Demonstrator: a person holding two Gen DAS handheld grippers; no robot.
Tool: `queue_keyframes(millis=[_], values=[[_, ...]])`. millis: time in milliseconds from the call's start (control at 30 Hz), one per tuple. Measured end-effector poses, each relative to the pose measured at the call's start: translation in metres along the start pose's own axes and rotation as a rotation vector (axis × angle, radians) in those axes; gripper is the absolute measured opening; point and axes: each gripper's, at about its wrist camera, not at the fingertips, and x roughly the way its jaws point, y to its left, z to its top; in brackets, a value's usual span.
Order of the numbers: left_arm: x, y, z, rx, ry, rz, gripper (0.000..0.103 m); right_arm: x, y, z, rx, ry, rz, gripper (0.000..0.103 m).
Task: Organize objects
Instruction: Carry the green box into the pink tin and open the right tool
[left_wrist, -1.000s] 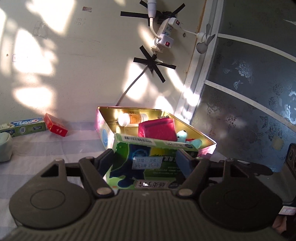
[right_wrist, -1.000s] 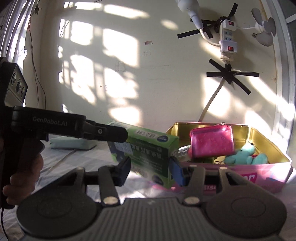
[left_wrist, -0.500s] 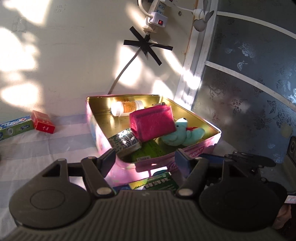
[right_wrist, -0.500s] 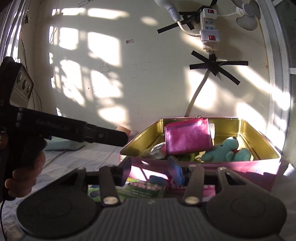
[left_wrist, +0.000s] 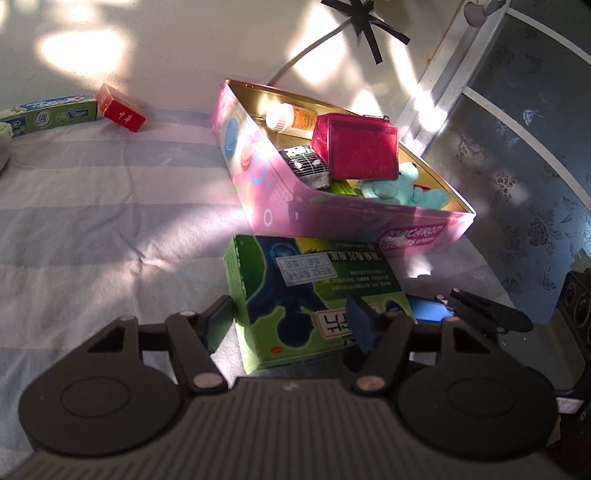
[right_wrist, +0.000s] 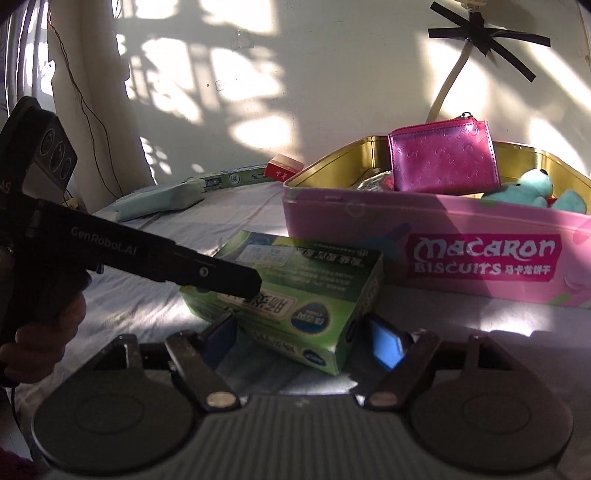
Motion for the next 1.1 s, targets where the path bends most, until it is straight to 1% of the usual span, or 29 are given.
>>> queue_keyframes(millis=[67,167,233,267,333,467,567,633,700,767,833,900,967,1033,1100], values=[[-0.022,-0.007,0.007,0.008,-0.049,-0.024,0.068,-0.018,0.009,0.004,-0.033,-0.066,-0.003,0.075],[-0.041,-0.027,0.030,0.056,-0.138,-0.037,0.068,-0.046,0.019,0.022,-0.101,-0.190,-0.046,0.074],[-0.040,-0.044,0.050,0.107,-0.180,-0.030,0.068,-0.056,0.015,0.039,-0.117,-0.248,-0.085,0.074],[-0.034,-0.053,0.062,0.132,-0.190,-0.026,0.068,-0.058,0.009,0.046,-0.120,-0.262,-0.106,0.074],[-0.015,-0.062,0.080,0.149,-0.175,-0.017,0.068,-0.052,-0.009,0.061,-0.101,-0.259,-0.140,0.074],[0.035,-0.071,0.107,0.166,-0.118,-0.008,0.069,-0.029,-0.051,0.082,-0.054,-0.211,-0.177,0.075],[0.072,-0.069,0.120,0.156,-0.059,0.014,0.070,-0.003,-0.084,0.088,-0.009,-0.129,-0.181,0.075],[0.091,-0.066,0.125,0.156,-0.052,0.029,0.070,0.013,-0.100,0.091,0.028,-0.091,-0.174,0.074],[0.106,-0.063,0.132,0.143,-0.053,0.066,0.072,0.026,-0.110,0.097,0.050,-0.084,-0.183,0.072],[0.119,-0.061,0.140,0.124,-0.062,0.099,0.077,0.036,-0.116,0.105,0.053,-0.116,-0.217,0.072],[0.122,-0.059,0.144,0.100,-0.085,0.132,0.078,0.041,-0.119,0.111,0.062,-0.145,-0.253,0.073],[0.115,-0.057,0.143,0.088,-0.096,0.121,0.078,0.041,-0.120,0.112,0.086,-0.167,-0.241,0.073],[0.105,-0.061,0.137,0.120,-0.113,0.117,0.078,0.034,-0.116,0.106,0.096,-0.191,-0.230,0.074],[0.095,-0.068,0.129,0.164,-0.135,0.140,0.078,0.028,-0.112,0.101,0.095,-0.204,-0.243,0.074],[0.080,-0.075,0.120,0.194,-0.156,0.148,0.078,0.017,-0.107,0.095,0.111,-0.221,-0.244,0.074]])
